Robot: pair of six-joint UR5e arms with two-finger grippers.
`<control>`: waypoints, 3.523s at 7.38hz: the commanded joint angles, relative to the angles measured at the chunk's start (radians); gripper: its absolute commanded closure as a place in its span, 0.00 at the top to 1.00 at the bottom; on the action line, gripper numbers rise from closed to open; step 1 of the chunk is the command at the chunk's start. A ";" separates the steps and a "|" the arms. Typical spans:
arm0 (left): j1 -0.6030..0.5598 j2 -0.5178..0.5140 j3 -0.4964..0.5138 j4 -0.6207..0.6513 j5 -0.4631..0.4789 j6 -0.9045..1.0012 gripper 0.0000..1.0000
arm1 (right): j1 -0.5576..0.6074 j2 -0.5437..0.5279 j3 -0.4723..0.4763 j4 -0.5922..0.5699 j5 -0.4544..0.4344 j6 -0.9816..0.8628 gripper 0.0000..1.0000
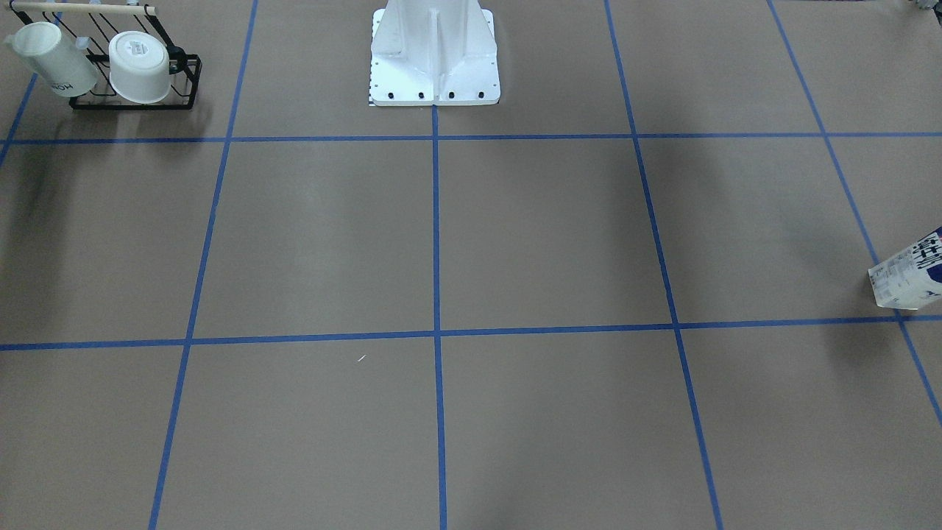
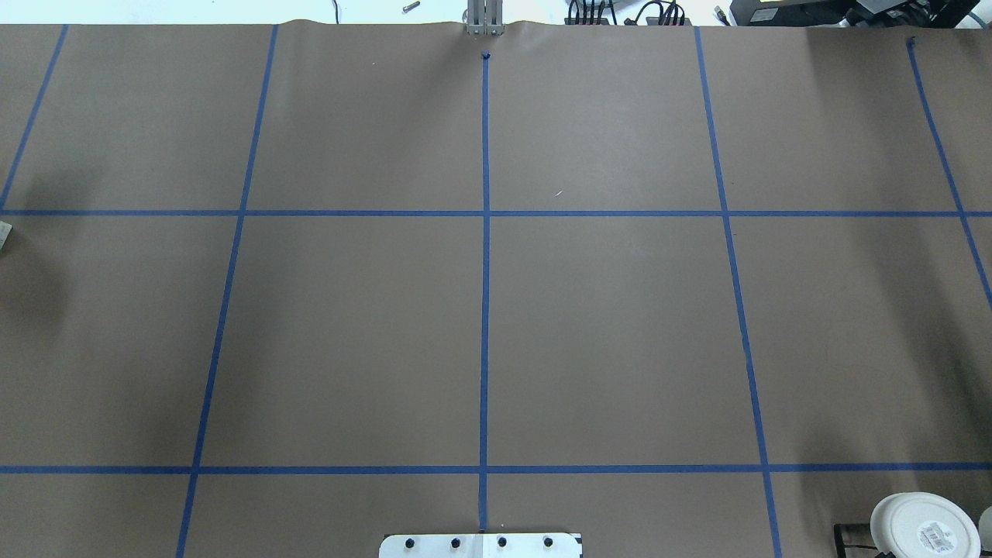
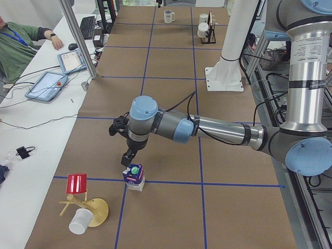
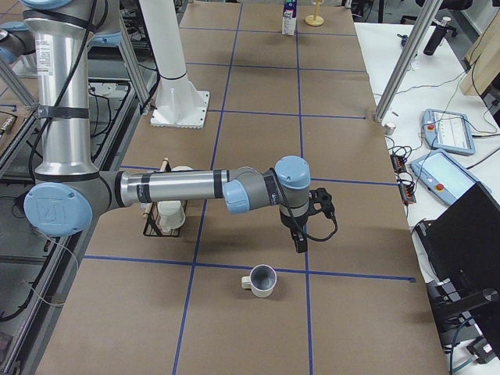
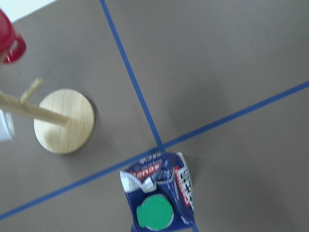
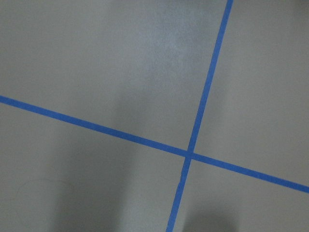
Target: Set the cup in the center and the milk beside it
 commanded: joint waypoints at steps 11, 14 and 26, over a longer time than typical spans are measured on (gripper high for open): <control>0.000 -0.011 -0.005 -0.059 0.015 -0.049 0.99 | -0.148 -0.178 -0.136 0.336 -0.075 0.111 0.00; 0.000 -0.008 0.001 -0.059 0.015 -0.049 0.99 | -0.146 -0.091 -0.033 0.331 0.001 0.130 0.00; 0.001 -0.015 0.022 -0.059 0.015 -0.071 0.99 | -0.950 1.007 -0.231 -0.451 -0.495 1.436 0.00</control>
